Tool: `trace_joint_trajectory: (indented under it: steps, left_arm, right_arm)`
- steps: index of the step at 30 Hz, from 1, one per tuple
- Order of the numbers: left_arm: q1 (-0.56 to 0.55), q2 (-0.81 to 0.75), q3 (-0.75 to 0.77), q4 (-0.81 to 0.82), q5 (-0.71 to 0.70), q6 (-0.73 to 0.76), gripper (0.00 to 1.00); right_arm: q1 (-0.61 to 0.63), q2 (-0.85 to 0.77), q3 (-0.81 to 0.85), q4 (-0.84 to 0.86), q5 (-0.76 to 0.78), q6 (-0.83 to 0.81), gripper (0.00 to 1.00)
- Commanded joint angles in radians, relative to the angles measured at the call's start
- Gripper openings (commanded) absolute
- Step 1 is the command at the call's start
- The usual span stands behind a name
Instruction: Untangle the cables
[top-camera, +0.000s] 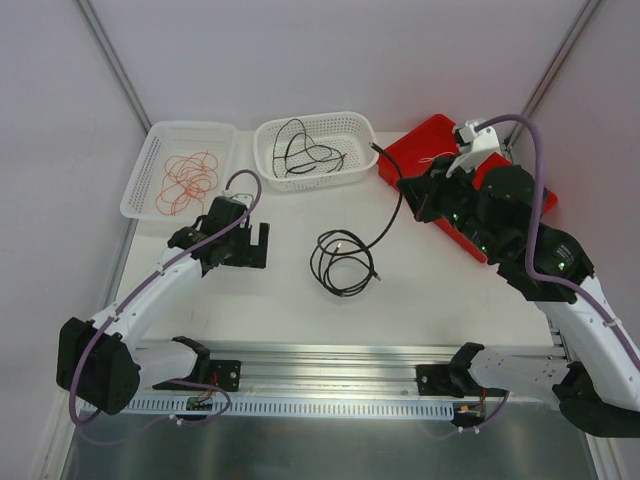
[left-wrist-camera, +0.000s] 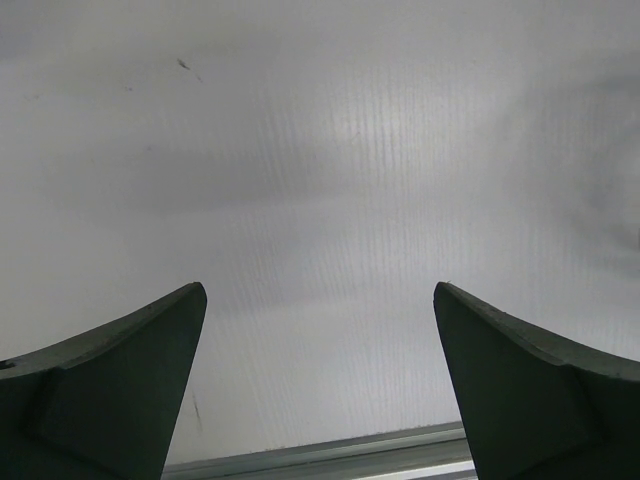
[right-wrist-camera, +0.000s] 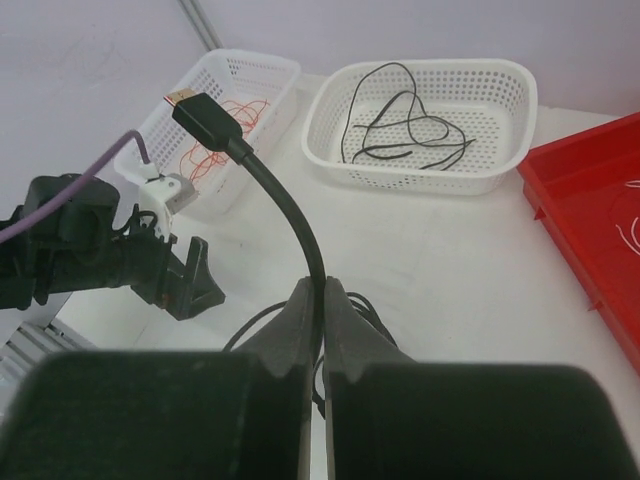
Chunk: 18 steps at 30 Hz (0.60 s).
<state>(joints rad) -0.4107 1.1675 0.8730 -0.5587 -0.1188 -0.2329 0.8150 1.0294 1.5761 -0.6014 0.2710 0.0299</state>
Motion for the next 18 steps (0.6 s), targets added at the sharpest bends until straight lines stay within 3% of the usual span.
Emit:
trace_joint_trajectory:
  steps: [1,8,14,18]
  left_arm:
    - [0.006,-0.096,-0.002,0.048,0.166,-0.084,0.99]
    - [-0.040,-0.186,-0.139,0.319,0.389,-0.261,0.93]
    - [-0.170,-0.106,-0.229,0.525,0.398,-0.292,0.89]
    - [-0.197,-0.011,-0.244,0.650,0.407,-0.321,0.85]
  right_arm:
    - [-0.002,0.003,-0.014,0.042,-0.055,0.027,0.01]
    - [-0.002,-0.055,-0.077,0.034,-0.141,0.036,0.01]
    - [-0.002,-0.106,-0.131,0.041,-0.202,0.028,0.01]
    - [-0.004,-0.138,-0.148,0.055,-0.251,0.030,0.01]
